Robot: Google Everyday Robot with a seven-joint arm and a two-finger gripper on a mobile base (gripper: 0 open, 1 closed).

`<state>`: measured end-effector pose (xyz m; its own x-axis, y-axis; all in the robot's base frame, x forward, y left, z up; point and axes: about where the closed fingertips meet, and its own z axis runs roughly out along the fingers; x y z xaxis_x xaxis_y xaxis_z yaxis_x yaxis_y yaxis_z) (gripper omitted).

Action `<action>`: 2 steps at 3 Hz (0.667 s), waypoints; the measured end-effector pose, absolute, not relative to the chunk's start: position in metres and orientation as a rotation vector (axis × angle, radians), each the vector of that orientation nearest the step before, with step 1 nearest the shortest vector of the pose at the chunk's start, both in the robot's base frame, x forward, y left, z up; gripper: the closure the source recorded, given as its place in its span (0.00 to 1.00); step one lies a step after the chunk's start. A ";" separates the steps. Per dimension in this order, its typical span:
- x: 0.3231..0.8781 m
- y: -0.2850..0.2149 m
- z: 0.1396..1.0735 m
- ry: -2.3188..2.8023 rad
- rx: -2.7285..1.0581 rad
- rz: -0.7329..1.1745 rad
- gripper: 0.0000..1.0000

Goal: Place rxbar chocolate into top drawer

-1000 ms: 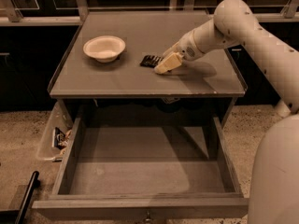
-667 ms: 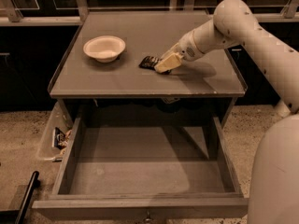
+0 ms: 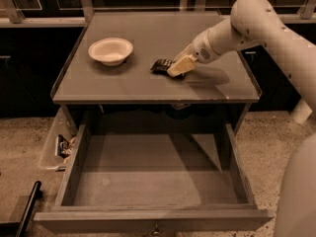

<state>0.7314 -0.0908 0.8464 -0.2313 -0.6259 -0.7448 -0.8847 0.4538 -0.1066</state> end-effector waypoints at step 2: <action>0.695 -0.102 0.875 1.886 -1.279 0.384 1.00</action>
Offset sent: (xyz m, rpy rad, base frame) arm -0.0632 -0.0275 0.0454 -0.0162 -0.1367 0.0092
